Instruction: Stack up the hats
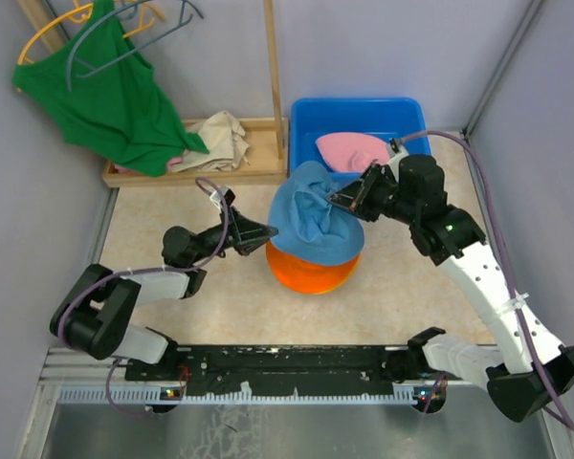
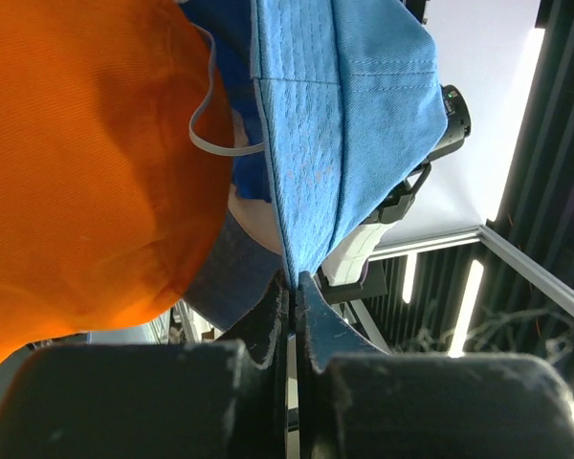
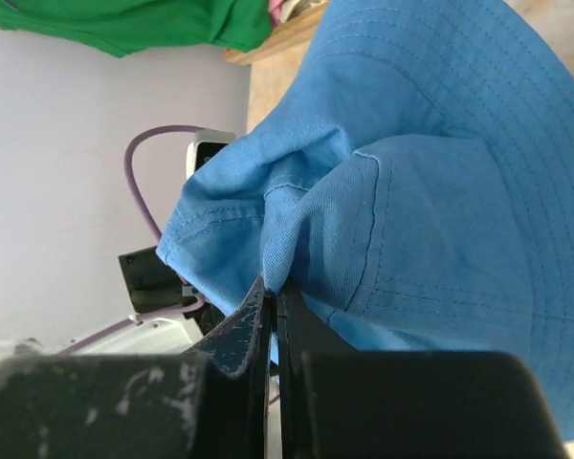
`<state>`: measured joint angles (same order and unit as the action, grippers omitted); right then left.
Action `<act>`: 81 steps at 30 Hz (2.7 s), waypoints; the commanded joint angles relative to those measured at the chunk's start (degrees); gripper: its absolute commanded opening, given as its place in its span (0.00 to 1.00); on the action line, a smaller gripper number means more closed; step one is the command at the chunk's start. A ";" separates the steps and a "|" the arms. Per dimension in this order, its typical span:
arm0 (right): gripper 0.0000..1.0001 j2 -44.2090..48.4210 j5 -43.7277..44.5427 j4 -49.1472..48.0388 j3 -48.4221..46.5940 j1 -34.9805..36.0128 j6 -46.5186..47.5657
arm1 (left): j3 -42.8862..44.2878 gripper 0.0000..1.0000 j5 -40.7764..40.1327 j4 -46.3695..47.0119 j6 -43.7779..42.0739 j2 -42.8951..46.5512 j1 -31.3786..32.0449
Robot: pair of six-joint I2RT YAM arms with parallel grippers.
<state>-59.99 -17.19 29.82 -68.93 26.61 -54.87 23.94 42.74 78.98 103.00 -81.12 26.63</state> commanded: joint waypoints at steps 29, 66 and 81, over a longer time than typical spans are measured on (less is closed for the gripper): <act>0.65 2.31 -25.50 -15.42 20.05 -32.02 11.08 | -3.70 0.01 10.57 23.63 3.60 -16.65 -3.89; 0.06 3.64 -36.19 -45.49 44.50 -27.60 -15.65 | -3.20 0.00 13.42 23.18 1.53 -18.62 -3.93; 0.00 2.48 -36.38 -37.22 50.15 -30.45 -2.29 | -4.68 0.00 19.04 23.59 -5.57 -25.06 -3.90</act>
<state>-55.99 -52.90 -9.13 -20.58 -2.79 -62.81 18.76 57.78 87.24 101.43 -103.68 22.98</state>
